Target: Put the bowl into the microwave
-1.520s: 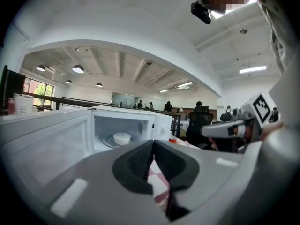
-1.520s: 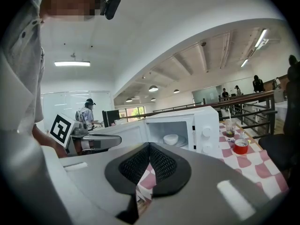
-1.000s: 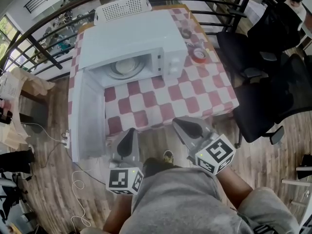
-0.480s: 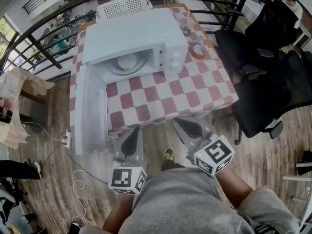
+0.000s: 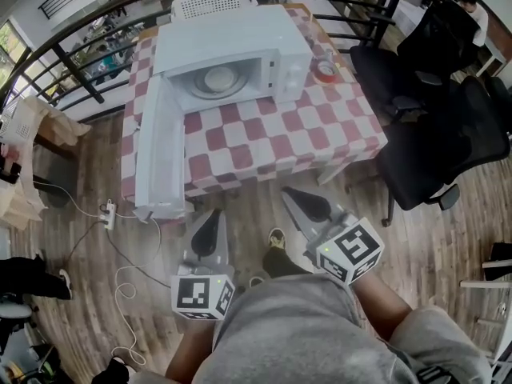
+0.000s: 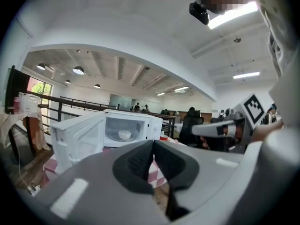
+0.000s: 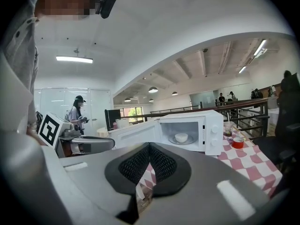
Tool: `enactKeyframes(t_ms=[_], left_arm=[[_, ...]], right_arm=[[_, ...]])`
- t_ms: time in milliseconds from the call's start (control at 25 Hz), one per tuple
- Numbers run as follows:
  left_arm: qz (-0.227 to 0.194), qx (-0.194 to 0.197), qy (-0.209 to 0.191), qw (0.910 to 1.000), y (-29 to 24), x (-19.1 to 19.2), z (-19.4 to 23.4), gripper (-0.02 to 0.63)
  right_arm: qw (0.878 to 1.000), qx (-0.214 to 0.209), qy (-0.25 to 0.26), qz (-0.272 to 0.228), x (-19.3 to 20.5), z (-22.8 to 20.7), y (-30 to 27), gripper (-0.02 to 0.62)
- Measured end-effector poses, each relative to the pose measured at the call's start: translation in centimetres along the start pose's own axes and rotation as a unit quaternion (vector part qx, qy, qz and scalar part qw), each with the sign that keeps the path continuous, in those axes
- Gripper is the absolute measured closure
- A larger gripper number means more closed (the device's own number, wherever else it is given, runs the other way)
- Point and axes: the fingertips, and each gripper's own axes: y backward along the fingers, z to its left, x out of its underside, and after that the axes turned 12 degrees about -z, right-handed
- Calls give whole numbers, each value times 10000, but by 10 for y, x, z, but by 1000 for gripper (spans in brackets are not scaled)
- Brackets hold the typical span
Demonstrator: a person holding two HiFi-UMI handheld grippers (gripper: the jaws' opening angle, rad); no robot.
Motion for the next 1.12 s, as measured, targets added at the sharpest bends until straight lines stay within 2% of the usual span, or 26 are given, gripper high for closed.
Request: enactKeyframes(t_ms=[480,640,840,1120], left_arm=[[-75,14,-23,10000,104,-2,-21,595],[-124,143,-84,9998,118,-5,-35,595],[-327,154,152,9992,129,-14,-41,595],[-368,222,184,9989,133,-16,-51,595]], right_arm=[[9997,223,116,57,17,78,76,597],[9995,262,153,-32,16,91,91,597],[9992,320,201,-93,12,102,104,597],[9990,343,259,-156,8,105,112,597]])
